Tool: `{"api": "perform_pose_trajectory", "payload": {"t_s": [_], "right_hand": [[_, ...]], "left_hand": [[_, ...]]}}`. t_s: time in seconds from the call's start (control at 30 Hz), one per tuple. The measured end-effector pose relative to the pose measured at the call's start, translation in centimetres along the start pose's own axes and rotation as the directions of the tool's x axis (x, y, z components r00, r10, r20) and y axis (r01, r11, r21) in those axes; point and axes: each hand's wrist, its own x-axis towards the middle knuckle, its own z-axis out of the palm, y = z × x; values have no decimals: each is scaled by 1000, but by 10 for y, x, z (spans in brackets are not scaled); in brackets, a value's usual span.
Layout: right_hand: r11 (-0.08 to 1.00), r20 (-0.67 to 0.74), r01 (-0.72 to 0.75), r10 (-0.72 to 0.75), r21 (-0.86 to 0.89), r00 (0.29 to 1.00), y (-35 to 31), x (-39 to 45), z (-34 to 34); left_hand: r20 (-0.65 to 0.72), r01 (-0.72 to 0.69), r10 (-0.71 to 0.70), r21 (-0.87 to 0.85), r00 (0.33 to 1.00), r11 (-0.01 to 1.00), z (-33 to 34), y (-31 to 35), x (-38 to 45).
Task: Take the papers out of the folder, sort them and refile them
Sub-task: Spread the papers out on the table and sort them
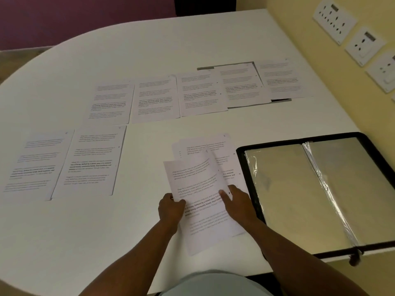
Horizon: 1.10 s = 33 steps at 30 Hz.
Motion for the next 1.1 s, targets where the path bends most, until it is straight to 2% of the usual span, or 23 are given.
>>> {"api": "perform_pose_trajectory", "payload": {"t_s": [0.1,0.17,0.23,0.3,0.53,0.63,0.77,0.83,1.0,1.1], "right_hand": [[999,-240,10,-20,-42,971,7,-1,-6],[983,-330,-58,-4,-176,944,14,2,-12],[924,-259,-167,78,-345,963,16,4,-15],[872,-198,-207,130,-444,972,15,5,-13],[835,-224,-226,127,-502,966,7,17,-4],[876,-186,-223,156,-429,970,5,22,-1],[948,-188,-226,186,-224,964,-2,24,1],[970,-221,-210,180,-123,959,-3,23,1],[987,-312,-162,150,-13,938,-8,28,-12],[985,-399,-147,170,89,901,-18,38,-36]], "left_hand": [[-9,-42,42,4,999,999,-8,1,1],[-50,-81,81,2,995,997,-18,4,4],[-96,-109,108,2,989,994,-30,7,8],[-120,-121,121,9,985,993,-42,8,13],[-180,-103,104,16,978,995,-75,7,27],[-188,-99,102,21,977,995,-85,7,30],[-198,-84,84,9,977,996,-95,8,34],[-197,-80,80,7,977,997,-98,7,37],[-159,-64,61,-12,985,998,-99,9,45],[-123,-73,68,-39,990,997,-91,15,47]]}}
